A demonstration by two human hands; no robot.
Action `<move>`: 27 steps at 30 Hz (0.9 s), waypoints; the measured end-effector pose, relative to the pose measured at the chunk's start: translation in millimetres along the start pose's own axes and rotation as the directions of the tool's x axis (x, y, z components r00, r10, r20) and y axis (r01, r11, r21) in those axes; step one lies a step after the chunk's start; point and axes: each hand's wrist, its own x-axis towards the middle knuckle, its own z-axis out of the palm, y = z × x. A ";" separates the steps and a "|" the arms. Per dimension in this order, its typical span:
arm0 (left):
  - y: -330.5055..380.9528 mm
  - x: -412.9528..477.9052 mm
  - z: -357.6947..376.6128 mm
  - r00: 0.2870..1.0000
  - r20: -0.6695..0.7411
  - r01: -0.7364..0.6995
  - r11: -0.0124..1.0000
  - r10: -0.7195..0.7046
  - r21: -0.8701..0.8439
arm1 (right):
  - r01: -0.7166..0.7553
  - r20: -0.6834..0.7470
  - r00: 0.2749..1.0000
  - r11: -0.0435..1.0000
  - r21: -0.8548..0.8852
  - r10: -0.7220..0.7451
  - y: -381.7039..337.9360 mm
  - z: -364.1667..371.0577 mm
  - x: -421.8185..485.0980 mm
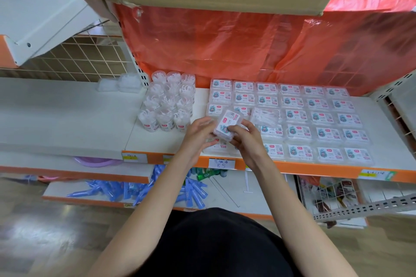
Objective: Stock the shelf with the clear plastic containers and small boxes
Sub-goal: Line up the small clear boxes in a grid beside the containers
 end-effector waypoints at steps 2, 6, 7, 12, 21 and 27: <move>-5.4 1.1 0.8 0.999 0.032 -0.032 0.999 0.030 0.043 | 0.019 0.006 1.000 1.000 -0.023 -0.019 1.6 1.5 -1.4; -4.8 4.4 2.0 0.996 0.033 -0.087 0.991 0.084 0.097 | 0.170 -0.034 0.981 0.937 -0.306 -0.189 11.0 -4.7 -1.4; -2.8 6.1 1.2 0.995 0.032 -0.094 0.986 0.091 0.138 | 0.251 -0.002 0.961 0.880 -0.403 -0.275 12.3 -9.9 -0.8; 4.9 17.0 -11.0 0.992 0.116 -0.080 0.950 0.046 0.302 | 0.564 0.376 0.818 0.478 -0.674 -0.436 -0.5 -24.6 1.0; -19.8 13.7 -44.0 0.928 0.115 -0.300 0.528 0.354 0.794 | 0.594 0.396 0.750 0.277 -0.755 -0.530 25.1 -24.8 6.5; -57.6 9.4 -73.8 0.936 0.160 -0.242 0.241 0.314 0.940 | 0.559 0.370 0.733 0.196 -0.806 -0.571 51.2 -23.8 3.1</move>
